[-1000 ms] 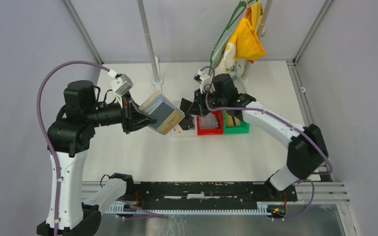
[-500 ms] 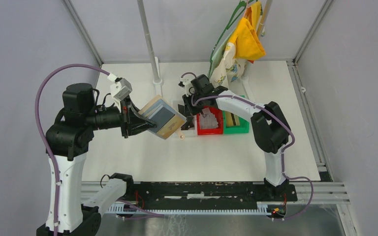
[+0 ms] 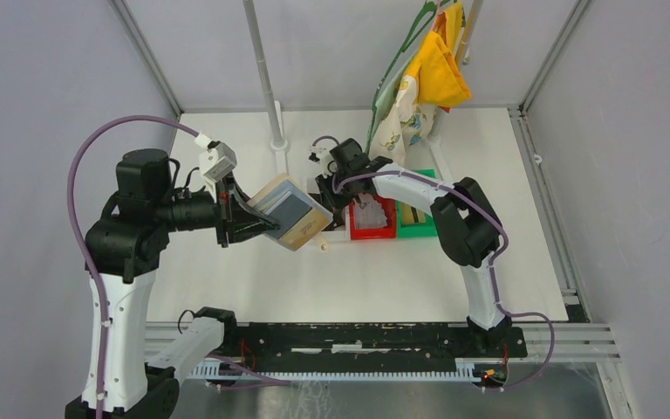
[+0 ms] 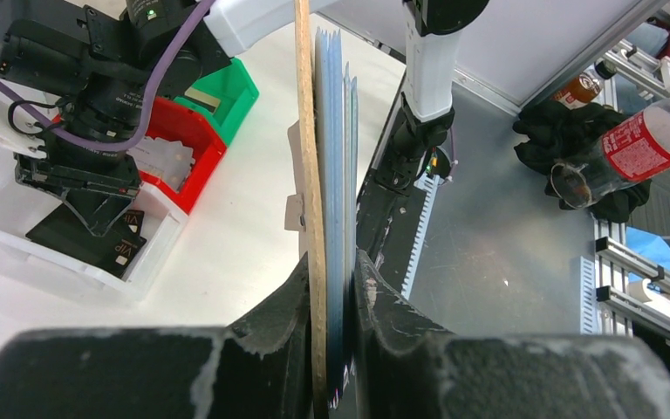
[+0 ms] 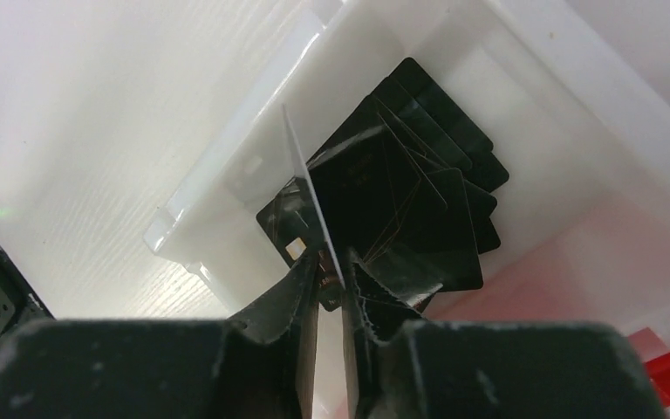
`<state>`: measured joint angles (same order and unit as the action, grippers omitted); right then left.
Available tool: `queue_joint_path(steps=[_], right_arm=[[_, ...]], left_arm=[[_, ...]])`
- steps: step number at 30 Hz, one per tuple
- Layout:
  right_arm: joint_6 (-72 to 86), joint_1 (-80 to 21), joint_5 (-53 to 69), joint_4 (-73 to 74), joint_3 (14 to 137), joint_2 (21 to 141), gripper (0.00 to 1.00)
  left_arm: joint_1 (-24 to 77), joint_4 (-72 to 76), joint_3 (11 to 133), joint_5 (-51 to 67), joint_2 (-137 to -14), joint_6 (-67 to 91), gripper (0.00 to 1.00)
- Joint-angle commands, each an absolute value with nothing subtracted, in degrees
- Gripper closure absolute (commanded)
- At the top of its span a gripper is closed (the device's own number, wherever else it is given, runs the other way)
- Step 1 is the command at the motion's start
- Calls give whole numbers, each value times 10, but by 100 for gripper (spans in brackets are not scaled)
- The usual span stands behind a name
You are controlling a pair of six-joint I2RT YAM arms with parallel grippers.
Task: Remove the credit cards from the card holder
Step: Place the credit card in the storage box, then remove the credit card from the card holder.
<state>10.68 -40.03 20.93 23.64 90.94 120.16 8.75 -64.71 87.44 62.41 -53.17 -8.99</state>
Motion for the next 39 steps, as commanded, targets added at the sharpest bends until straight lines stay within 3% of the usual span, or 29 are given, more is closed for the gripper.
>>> queue_joint_path(steps=[1, 5, 13, 24, 29, 35, 39], right_arm=[[83, -405, 172, 223, 921, 1196, 73], [83, -410, 141, 198, 900, 1160, 58], [84, -422, 109, 179, 875, 1075, 38], [75, -439, 122, 184, 867, 871, 3], [55, -439, 180, 193, 891, 792, 2], [86, -443, 398, 150, 878, 758, 2], [88, -480, 455, 126, 850, 752, 2]], left_arm=[[89, -642, 870, 651, -524, -136, 93], [89, -661, 871, 651, -528, -154, 93], [89, -678, 872, 650, -523, -166, 93], [89, -732, 874, 643, -528, -237, 93], [89, -783, 867, 641, -530, -311, 94], [89, -818, 867, 638, -543, -355, 95], [89, -839, 871, 645, -546, -377, 95]])
